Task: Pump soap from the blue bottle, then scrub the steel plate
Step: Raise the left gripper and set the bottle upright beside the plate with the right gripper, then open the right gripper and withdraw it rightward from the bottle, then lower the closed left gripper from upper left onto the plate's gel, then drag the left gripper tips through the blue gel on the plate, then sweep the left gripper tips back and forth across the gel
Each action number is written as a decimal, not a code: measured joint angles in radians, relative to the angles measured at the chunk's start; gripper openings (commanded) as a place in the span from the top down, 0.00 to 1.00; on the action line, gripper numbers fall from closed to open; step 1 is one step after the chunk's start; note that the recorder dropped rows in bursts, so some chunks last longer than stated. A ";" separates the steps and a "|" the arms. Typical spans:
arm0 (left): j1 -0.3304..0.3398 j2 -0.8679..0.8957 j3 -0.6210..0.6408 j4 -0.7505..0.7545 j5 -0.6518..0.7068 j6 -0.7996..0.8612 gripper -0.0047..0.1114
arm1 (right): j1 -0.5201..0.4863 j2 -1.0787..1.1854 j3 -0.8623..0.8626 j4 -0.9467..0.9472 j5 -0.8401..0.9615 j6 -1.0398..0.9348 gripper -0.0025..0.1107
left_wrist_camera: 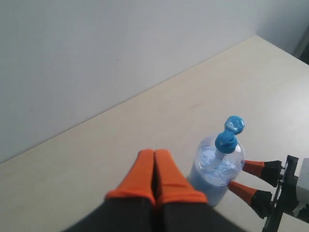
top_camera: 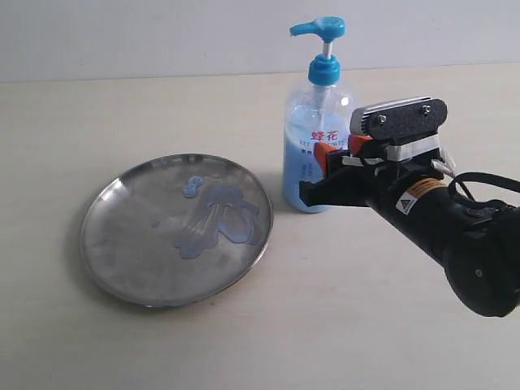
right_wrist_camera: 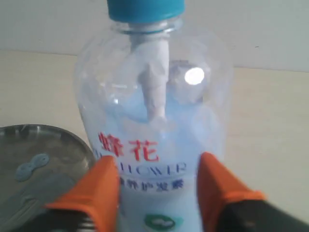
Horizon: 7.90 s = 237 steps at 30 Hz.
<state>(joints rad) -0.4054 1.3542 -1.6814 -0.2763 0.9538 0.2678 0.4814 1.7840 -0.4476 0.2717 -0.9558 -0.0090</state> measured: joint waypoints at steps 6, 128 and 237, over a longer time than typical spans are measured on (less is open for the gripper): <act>0.000 -0.096 0.069 0.021 -0.002 -0.020 0.96 | 0.000 0.000 0.000 -0.009 0.050 0.009 0.31; 0.058 0.835 0.208 -0.193 -0.208 0.329 0.96 | 0.000 -0.967 -0.171 -0.102 1.439 -0.071 0.98; 0.020 0.881 0.174 -0.193 0.037 0.355 0.96 | 0.000 -0.967 -0.171 -0.035 1.385 -0.093 0.98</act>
<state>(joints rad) -0.3855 2.2354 -1.5075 -0.4697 0.9903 0.6232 0.4814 0.8172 -0.6184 0.2367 0.4292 -0.1021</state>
